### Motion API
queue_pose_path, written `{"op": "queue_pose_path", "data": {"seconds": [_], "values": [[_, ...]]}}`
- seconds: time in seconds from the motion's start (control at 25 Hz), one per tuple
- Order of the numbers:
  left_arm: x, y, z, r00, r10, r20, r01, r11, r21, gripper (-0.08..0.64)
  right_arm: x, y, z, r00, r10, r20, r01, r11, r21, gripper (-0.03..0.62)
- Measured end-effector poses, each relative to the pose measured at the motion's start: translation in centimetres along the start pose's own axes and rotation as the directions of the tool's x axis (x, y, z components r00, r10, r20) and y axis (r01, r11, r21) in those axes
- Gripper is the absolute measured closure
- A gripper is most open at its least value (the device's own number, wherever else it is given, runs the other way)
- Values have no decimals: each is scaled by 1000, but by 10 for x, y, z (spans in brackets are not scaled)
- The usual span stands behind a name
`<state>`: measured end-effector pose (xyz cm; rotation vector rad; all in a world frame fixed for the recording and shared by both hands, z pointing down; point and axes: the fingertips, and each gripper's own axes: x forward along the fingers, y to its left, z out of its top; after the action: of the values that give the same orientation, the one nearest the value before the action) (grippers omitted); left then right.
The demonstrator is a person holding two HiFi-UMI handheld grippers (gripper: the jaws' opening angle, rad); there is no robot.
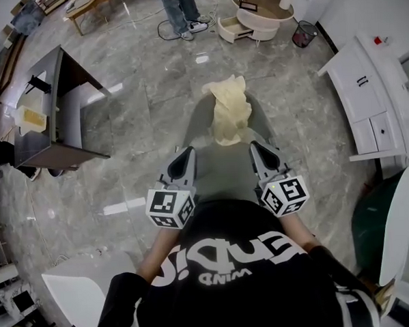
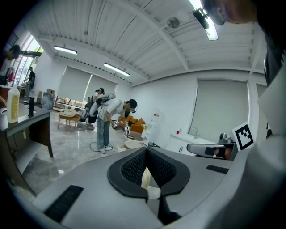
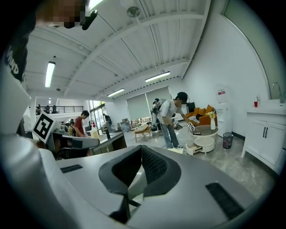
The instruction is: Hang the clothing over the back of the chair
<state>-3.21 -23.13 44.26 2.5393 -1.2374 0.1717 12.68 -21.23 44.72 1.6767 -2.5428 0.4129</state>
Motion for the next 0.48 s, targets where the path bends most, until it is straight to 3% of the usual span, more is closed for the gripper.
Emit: {"op": "queue_pose_path", "data": {"seconds": [0.48], "values": [[0,4,6,1000,7,-5,-7,1000,8,544,-5,-5,0,999,-36,-14,36,999,-3,578]]}}
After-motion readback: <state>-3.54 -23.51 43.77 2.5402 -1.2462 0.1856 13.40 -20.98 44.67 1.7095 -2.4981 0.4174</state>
